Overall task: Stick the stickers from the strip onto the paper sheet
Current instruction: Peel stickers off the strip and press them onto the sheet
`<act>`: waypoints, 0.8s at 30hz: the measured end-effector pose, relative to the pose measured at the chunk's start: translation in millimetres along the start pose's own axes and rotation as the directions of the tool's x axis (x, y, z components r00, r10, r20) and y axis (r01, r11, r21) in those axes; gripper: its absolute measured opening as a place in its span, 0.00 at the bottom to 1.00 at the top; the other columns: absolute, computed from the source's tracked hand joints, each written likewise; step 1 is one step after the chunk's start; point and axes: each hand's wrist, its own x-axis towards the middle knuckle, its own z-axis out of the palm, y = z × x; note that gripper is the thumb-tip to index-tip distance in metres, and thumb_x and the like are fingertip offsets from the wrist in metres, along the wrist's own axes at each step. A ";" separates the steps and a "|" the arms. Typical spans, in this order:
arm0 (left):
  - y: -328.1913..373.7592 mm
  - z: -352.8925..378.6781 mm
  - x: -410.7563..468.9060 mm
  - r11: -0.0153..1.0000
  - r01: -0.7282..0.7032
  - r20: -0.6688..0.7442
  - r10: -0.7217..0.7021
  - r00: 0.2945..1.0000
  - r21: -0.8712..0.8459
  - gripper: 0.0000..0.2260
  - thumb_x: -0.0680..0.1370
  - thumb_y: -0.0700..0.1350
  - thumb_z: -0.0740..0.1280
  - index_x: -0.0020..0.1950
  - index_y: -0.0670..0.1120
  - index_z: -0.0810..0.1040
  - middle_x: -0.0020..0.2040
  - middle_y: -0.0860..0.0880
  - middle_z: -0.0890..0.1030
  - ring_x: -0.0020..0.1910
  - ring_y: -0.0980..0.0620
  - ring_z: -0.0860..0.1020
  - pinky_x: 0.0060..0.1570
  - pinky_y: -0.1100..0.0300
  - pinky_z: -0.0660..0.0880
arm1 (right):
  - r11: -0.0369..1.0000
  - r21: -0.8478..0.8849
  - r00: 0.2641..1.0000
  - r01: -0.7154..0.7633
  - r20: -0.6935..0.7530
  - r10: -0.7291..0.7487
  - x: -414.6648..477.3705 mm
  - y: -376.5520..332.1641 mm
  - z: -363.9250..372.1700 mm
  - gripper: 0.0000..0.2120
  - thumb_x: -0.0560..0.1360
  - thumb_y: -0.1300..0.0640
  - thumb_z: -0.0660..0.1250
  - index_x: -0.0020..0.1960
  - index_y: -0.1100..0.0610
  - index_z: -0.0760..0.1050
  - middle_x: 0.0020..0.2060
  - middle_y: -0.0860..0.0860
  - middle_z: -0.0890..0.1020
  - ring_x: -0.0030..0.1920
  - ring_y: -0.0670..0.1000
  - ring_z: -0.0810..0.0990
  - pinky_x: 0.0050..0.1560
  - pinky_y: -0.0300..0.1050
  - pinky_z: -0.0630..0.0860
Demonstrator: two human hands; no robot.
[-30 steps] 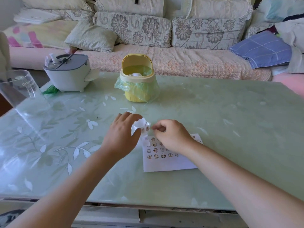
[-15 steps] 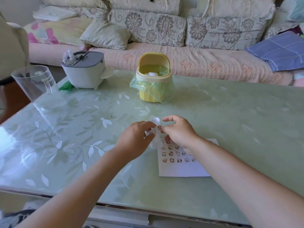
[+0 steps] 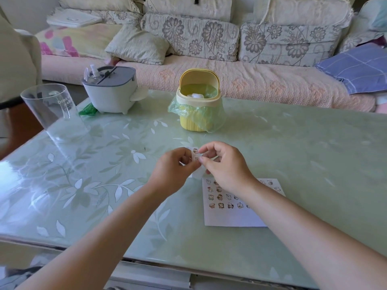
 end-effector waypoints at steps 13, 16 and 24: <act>24.6 -3.4 -10.3 0.925 0.263 0.063 -0.255 0.965 -0.274 0.10 0.79 0.47 0.66 0.44 0.44 0.83 0.36 0.51 0.82 0.31 0.55 0.76 0.24 0.73 0.65 | 0.958 -0.232 0.985 0.166 -0.001 -0.171 -2.0 2.9 -9.2 0.05 0.74 0.53 0.76 0.49 0.45 0.86 0.29 0.27 0.76 0.28 0.43 0.73 0.34 0.32 0.67; 25.9 -2.2 -11.5 0.901 0.303 0.070 -0.296 0.953 -0.309 0.10 0.80 0.46 0.66 0.42 0.45 0.83 0.34 0.53 0.82 0.30 0.55 0.76 0.23 0.72 0.65 | 0.949 -0.249 0.978 0.195 -0.028 -0.209 -2.2 6.4 -5.5 0.06 0.73 0.53 0.76 0.49 0.44 0.86 0.35 0.32 0.80 0.30 0.44 0.74 0.36 0.36 0.72; 28.3 0.4 -13.3 0.860 0.371 0.065 -0.373 0.926 -0.351 0.09 0.79 0.48 0.66 0.42 0.48 0.84 0.34 0.55 0.81 0.31 0.54 0.77 0.27 0.69 0.67 | 0.920 -0.331 0.966 0.210 -0.076 -0.248 -5.5 7.1 0.4 0.05 0.73 0.51 0.75 0.48 0.43 0.85 0.40 0.39 0.84 0.37 0.43 0.80 0.40 0.43 0.78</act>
